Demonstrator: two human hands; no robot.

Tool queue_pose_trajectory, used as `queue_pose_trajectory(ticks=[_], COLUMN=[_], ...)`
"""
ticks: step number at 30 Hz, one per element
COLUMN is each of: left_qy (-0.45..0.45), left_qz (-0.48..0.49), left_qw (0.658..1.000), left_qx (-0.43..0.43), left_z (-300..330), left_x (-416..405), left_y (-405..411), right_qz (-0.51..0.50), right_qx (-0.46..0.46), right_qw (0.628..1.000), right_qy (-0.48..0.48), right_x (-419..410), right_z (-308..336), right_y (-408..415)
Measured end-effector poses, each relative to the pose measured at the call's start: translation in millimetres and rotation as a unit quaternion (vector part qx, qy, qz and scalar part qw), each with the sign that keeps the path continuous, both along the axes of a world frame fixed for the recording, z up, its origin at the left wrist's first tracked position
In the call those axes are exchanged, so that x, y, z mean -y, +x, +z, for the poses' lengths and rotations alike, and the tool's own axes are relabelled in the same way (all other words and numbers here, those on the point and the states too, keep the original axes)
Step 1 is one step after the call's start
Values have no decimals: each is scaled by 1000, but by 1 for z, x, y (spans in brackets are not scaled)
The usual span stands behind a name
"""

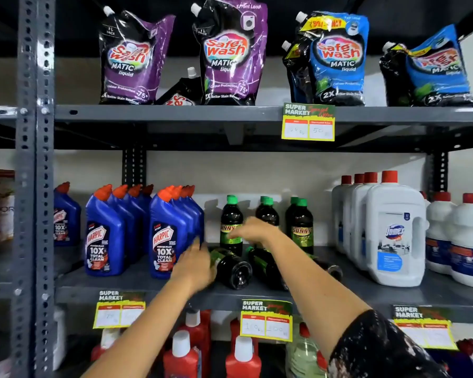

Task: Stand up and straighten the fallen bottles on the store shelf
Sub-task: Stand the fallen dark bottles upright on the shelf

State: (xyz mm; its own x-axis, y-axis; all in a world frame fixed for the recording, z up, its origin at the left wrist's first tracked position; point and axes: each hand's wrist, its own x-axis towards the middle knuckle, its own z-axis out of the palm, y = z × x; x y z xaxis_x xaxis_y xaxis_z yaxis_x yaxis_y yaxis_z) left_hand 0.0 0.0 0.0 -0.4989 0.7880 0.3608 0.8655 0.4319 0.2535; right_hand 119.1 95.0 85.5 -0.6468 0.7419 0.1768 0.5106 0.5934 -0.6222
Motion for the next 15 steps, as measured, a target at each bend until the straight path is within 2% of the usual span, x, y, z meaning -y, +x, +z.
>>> queue_pose_trajectory(ticks=[2,5,7,11,15], left_qy=[-17,-60,-63,-43,-39], left_qz=[-2,6,17,14,16], left_qw=[1000,998,998,998,997], left_qx=[22,4,-15,-39,-61], left_z=[-22,-44,-45,-49,-49], left_x=[3,3,1,2,1], left_y=[3,9,10,11,10], right_qz=[26,32,-8,-89,-112], right_qx=[66,180,183,51,-165], right_qw=[997,983,983,993,979], right_qy=[-34,1,32,49,43], right_x=[9,18,13,2,-1], right_z=[-10,-33,-47,-63,-77], right_y=[-12,-35,-49,-59,-59])
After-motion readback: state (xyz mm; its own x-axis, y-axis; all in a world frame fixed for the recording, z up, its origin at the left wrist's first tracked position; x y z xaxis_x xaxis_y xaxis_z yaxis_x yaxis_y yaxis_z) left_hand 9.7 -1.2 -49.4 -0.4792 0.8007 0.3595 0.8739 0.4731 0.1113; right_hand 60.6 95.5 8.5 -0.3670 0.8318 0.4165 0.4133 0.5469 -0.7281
